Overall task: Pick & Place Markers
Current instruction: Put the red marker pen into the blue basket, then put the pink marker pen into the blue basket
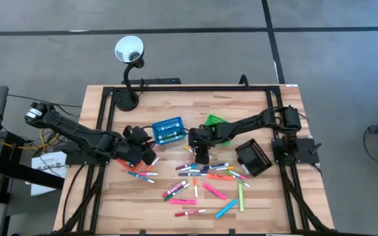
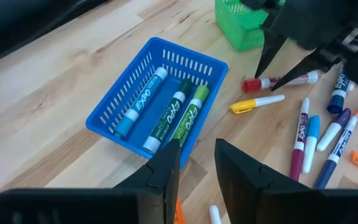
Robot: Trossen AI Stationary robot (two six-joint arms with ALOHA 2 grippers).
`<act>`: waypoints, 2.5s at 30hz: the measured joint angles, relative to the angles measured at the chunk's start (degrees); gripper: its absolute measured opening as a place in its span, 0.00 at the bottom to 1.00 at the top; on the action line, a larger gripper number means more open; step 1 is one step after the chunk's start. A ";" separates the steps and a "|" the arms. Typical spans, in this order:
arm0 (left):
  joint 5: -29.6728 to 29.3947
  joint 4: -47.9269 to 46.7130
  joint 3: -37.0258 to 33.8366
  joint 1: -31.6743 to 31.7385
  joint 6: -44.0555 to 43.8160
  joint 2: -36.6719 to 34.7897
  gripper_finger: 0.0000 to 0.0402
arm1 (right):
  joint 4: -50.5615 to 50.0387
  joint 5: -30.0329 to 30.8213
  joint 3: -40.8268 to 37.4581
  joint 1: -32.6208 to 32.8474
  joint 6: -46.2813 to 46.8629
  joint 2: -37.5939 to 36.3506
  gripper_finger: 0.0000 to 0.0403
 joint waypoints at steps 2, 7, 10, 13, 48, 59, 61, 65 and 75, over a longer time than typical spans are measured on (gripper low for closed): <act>0.00 0.12 0.00 0.00 0.01 -0.02 0.24 | -0.34 -0.04 -0.12 -0.33 -0.09 0.83 0.31; 0.00 0.17 0.00 0.00 0.00 -0.02 0.24 | 0.47 -0.51 0.16 -1.32 -1.05 2.65 0.32; 0.00 0.17 0.00 0.00 0.00 -0.02 0.24 | 0.54 -0.94 0.15 -1.51 -3.98 2.60 0.30; 0.00 0.17 0.00 0.00 0.01 -0.02 0.24 | 0.71 -1.27 0.09 -1.46 -5.07 1.70 0.23; -0.47 2.59 0.09 -3.45 8.82 -1.80 0.15 | 30.30 -8.83 12.97 -6.54 -25.54 7.50 0.16; -0.02 2.60 0.09 -3.45 8.81 -1.49 0.14 | 19.93 -8.88 20.06 -7.16 -25.58 11.82 0.30; -0.02 2.64 0.09 -3.48 8.76 -1.36 0.14 | 20.11 -8.54 20.20 -7.13 -25.58 11.73 0.35; -0.02 2.69 0.09 -3.45 8.65 -1.36 0.14 | 17.92 -6.94 20.17 -6.20 -26.96 9.07 0.42; -0.02 2.96 0.04 -3.46 8.62 -1.17 0.14 | -4.79 6.09 20.24 0.47 -28.49 -9.11 0.41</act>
